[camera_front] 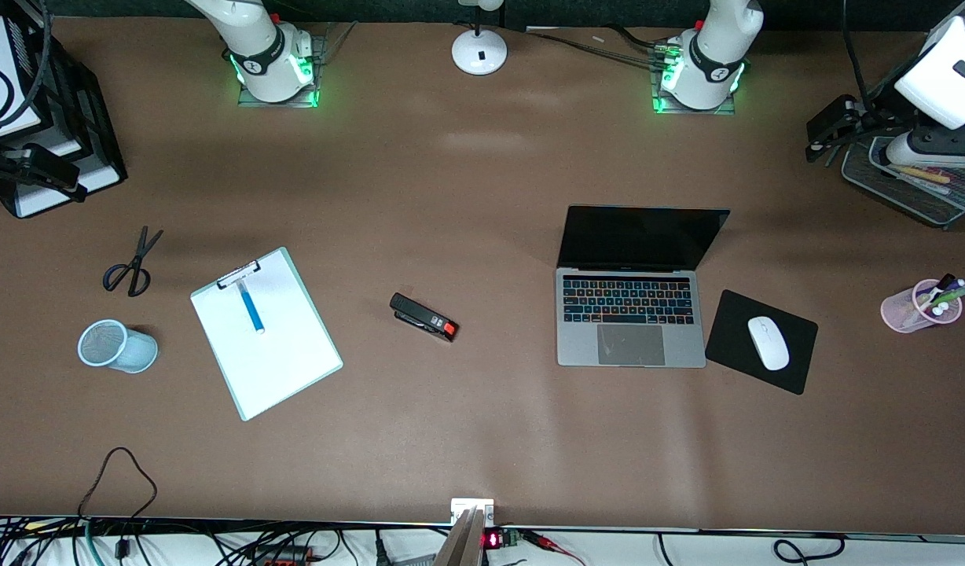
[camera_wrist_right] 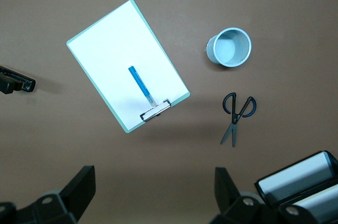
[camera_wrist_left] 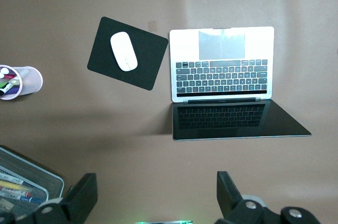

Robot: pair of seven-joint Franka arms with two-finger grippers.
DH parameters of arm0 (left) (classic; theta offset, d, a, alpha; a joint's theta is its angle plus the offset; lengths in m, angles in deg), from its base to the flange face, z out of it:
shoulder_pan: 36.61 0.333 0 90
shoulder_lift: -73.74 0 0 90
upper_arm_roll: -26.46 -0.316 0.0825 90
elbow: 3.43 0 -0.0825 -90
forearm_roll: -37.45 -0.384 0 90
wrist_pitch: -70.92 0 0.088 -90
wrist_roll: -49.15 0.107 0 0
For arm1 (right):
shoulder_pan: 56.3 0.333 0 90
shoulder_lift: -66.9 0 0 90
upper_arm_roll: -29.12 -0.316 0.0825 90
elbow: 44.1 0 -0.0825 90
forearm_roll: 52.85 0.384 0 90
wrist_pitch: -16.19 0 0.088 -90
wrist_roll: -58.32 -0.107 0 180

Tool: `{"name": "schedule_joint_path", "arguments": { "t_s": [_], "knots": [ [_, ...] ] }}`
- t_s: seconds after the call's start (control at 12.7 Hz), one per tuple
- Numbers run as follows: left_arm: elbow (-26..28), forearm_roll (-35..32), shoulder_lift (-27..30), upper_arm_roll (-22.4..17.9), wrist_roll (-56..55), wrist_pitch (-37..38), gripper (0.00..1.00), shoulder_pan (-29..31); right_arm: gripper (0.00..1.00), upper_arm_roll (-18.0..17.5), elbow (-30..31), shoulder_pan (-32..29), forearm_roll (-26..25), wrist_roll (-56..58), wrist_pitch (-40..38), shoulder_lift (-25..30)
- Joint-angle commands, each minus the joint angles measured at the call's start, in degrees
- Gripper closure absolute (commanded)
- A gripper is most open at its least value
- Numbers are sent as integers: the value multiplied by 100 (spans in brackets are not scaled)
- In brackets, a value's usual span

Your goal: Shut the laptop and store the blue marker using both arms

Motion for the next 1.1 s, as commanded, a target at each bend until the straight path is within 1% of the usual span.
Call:
{"name": "schedule_joint_path", "arguments": {
  "t_s": [0.0,0.39,0.55,0.71,0.94,1.02],
  "knots": [
    [-172,75,-88,11,80,40,0,61,0,-14,88,16,-42,-34,-19,104],
    [-172,75,-97,2,107,40,0,113,0,-6,80,42,-51,-25,-19,60],
    [-181,75,-106,2,98,40,0,113,0,-6,71,42,-51,-34,25,-45],
    [-181,75,-114,11,98,48,0,113,0,-6,71,42,-60,-34,34,-177],
    [-102,110,-193,72,54,487,0,43,0,-14,27,95,-77,-34,200,-528],
    [-6,128,-193,81,45,497,0,34,0,-14,27,138,-51,-25,322,-642]
  ]
}}
